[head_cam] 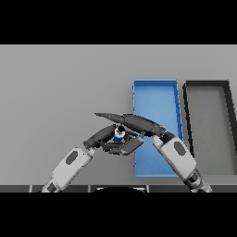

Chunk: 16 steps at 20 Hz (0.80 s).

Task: Pick up the blue pipe and place it into the blue bin.

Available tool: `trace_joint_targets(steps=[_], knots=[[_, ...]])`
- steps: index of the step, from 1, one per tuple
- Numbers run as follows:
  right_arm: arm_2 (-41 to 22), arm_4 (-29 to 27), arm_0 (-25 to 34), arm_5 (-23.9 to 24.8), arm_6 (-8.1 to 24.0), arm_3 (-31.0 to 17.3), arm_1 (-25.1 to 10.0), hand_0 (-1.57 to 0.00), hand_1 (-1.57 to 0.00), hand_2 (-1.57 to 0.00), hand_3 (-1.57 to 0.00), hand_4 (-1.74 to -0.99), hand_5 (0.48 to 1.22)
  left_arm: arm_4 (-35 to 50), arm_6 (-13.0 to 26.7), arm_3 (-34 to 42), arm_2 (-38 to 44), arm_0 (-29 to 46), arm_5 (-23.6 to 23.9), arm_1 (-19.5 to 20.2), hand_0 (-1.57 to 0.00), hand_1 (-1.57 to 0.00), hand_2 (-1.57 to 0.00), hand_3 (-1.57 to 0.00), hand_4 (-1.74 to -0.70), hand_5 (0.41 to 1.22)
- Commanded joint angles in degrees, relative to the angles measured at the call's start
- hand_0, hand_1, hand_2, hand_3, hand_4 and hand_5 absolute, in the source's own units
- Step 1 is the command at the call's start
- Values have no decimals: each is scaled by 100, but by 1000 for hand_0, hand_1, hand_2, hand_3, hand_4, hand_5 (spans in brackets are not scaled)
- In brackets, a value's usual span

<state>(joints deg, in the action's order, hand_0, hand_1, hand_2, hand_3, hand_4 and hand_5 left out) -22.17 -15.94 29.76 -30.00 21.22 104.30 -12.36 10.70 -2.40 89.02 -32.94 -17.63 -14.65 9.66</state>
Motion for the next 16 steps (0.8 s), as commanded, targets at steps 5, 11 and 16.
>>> trace_joint_targets(steps=[5, 11, 16], knots=[[-103, -48, 349, -199, 26, -284, 145, -697, -714, -714, -562, -1453, 551, -751, 213, 107, -199, -153, 305, 114, -879, -828, -796, -667, -1611, 1221], [-106, -368, 260, -41, 64, -290, 350, -1342, -1346, -1346, -1267, -1464, 891, -221, -114, 119, 12, 34, 254, -153, -1349, -1340, -1333, -527, -1707, 1209], [-123, 108, 137, -99, -228, -155, 427, -1496, -1497, -1497, -1471, -1469, 1113, -372, -200, 67, -77, -111, 316, -36, -1498, -1453, -1493, -527, -1730, 1217]])
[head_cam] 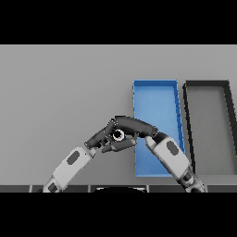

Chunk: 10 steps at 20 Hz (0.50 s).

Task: Pick up the blue pipe and place it into the blue bin.

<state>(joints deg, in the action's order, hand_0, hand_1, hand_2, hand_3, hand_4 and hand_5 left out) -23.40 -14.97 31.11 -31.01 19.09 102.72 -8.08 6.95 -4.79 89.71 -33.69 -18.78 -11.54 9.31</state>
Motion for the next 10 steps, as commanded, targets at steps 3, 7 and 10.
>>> trace_joint_targets(steps=[3, 7, 10], knots=[[33, -179, -164, -103, 20, -5, 68, -1533, -1533, -1533, -1520, -1474, 1166, -70, -32, -86, -39, -56, -80, 107, -1426, -1220, -1350, -531, -1637, 1219], [-4, -89, -151, -97, -35, 143, 106, -1555, -1556, -1556, -1550, -1481, 1198, -131, 15, -39, -73, -84, -451, 241, -783, -642, -655, -266, -1251, 1220], [12, -129, -202, -40, 53, 200, 139, -1563, -1563, -1563, -1560, -1483, 1209, -270, 133, -43, -15, -82, -663, 242, -401, -328, -335, -136, -1051, 1118]])
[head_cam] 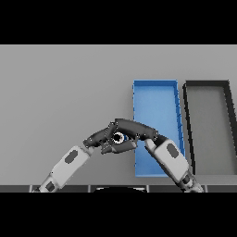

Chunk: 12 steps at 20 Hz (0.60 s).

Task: Pick up the blue pipe and place it into the blue bin.

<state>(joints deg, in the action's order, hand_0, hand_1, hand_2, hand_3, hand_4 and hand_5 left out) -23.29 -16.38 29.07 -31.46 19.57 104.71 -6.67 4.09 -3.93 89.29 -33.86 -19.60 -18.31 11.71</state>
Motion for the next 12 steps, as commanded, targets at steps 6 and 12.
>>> trace_joint_targets(steps=[6, 12], knots=[[39, -18, -73, -4, -83, 72, 51, -1569, -1569, -1569, -1568, -1485, 1218, -292, 109, -113, 23, 24, 271, -5, -104, -85, -87, -35, -836, 754], [8, 111, -30, 193, -74, 81, 190, -1570, -1570, -1570, -1570, -1490, 1220, -34, 657, -126, 160, 99, 348, -71, -27, -22, -22, -8, -865, 616]])
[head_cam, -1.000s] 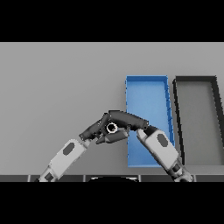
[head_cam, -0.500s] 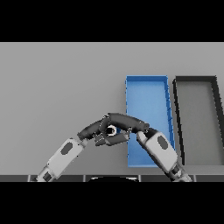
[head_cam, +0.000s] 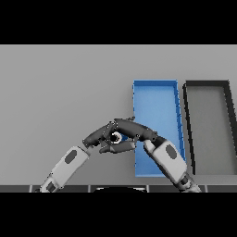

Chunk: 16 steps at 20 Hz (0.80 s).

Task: Pick up the blue pipe and place it into the blue bin.

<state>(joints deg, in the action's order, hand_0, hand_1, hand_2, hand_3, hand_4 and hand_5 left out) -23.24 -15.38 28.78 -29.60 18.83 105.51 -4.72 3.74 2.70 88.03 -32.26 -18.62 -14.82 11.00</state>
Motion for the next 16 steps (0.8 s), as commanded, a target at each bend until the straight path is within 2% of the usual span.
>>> trace_joint_targets(steps=[1, 5, 7, 8, 11, 13, 16], knots=[[67, -62, 49, 28, 3, -3, -21, -1571, -1571, -1571, -1570, -1491, 1220, 11, 103, 48, -12, 65, 27, 7, -21, -17, -17, -7, -873, 612], [374, -1547, 243, 287, 730, -23, 16, -1571, -1571, -1571, -1571, -1492, 1221, -66, 95, 60, -65, 121, 33, 35, -8, -6, -7, -2, -876, 555], [489, -2128, 552, 660, 1117, -40, 54, -1571, -1571, -1571, -1571, -1494, 1221, -91, 100, 162, -91, 143, 85, 17, -5, -4, -4, -1, -870, 535], [658, -2419, 775, 794, 1190, -95, -20, -1571, -1571, -1571, -1571, -1494, 1221, -73, 138, 145, -71, 125, 52, 57, -4, -3, -3, -1, -868, 529], [846, -2807, 1289, 1231, 1445, 47, -254, -1571, -1571, -1571, -1571, -1492, 1221, -47, 193, 148, -84, 195, 59, 37, -1, -1, -1, 0, -865, 509], [1002, -2913, 1709, 1321, 1412, 14, -423, -1571, -1571, -1571, -1571, -1494, 1221, -61, 127, 181, -71, 197, 36, 109, -1, 0, 0, 0, -863, 498], [1424, -2961, 2523, 1402, 1018, -405, -767, -1571, -1571, -1571, -1571, -1496, 1221, -15, 89, 221, -78, 245, -37, 167, 0, 0, 0, 1, -868, 485]])
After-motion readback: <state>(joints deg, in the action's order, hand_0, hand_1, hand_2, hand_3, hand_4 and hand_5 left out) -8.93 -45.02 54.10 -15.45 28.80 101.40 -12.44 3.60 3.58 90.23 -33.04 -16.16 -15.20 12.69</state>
